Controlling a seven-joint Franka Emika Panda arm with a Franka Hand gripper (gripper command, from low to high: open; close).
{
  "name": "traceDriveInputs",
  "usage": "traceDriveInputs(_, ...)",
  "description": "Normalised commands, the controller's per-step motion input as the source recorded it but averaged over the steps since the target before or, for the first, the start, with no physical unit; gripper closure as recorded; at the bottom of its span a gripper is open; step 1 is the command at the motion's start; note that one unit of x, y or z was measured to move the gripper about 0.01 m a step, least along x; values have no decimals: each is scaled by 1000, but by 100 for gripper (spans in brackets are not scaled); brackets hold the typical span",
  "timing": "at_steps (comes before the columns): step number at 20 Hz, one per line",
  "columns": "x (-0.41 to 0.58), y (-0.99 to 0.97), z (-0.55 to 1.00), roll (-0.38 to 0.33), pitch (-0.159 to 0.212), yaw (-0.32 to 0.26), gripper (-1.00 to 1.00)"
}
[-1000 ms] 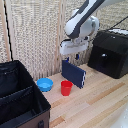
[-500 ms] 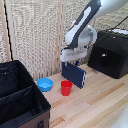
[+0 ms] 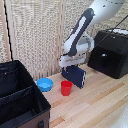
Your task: Discover the targeted book and set your gripper to the appropriate amplitude. Smoothly guide your gripper in the direction of the book and snatch it firmly. Search for the back section of the caddy. Move the held book towards the back section and lightly deposit it inside.
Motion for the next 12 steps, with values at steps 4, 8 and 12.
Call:
traceDriveInputs(4, 14, 1, -6, -21, -4, 2, 100)
traceDriveInputs(8, 2, 0, 56, -64, -26, 2, 100)
traceDriveInputs(12, 9, -164, 600, -48, -48, -76, 100)
